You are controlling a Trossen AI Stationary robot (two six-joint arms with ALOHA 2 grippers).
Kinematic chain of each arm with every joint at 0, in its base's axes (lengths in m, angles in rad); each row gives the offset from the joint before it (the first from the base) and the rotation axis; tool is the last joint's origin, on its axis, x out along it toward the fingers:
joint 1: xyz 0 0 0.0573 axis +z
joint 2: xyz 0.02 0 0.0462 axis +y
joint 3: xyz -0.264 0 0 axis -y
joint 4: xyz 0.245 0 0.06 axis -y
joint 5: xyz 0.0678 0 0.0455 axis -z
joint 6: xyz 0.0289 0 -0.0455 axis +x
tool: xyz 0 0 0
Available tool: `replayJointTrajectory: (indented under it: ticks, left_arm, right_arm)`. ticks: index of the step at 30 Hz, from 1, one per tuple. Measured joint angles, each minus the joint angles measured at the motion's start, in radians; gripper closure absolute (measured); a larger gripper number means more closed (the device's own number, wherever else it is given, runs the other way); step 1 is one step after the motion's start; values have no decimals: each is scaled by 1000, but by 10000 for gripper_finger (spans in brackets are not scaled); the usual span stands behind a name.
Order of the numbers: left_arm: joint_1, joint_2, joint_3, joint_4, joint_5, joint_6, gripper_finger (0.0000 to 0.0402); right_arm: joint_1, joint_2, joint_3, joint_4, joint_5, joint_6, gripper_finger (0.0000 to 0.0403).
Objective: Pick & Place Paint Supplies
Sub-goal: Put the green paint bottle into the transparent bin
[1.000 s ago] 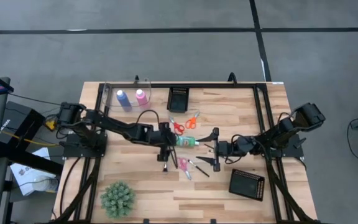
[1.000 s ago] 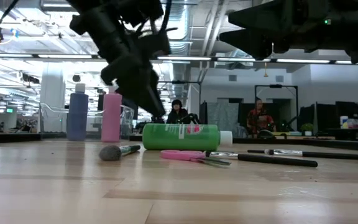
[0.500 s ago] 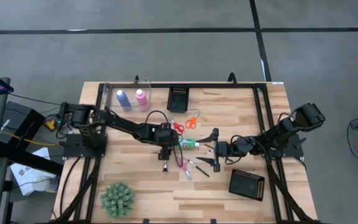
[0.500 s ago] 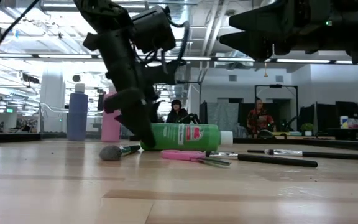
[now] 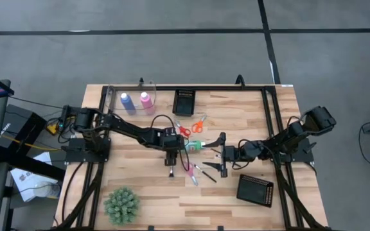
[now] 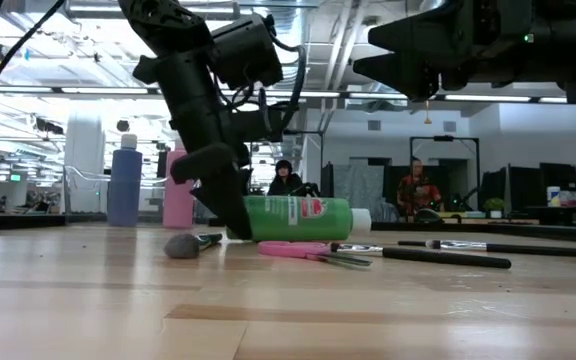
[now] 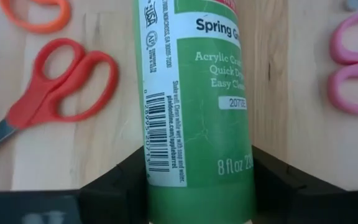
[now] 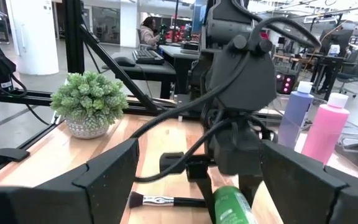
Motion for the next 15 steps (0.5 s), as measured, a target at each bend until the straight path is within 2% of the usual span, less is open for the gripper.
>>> replayJointTrajectory:
  ticks: [7,15]
  left_arm:
    - [1,-94,-48,-12,-63,-69,219]
    - [-2,-425,-282,183,-82,-110,220]
  right_arm:
    - [13,0,0,8,1,-13,86]
    - [14,1,-1,34,2,-28,86]
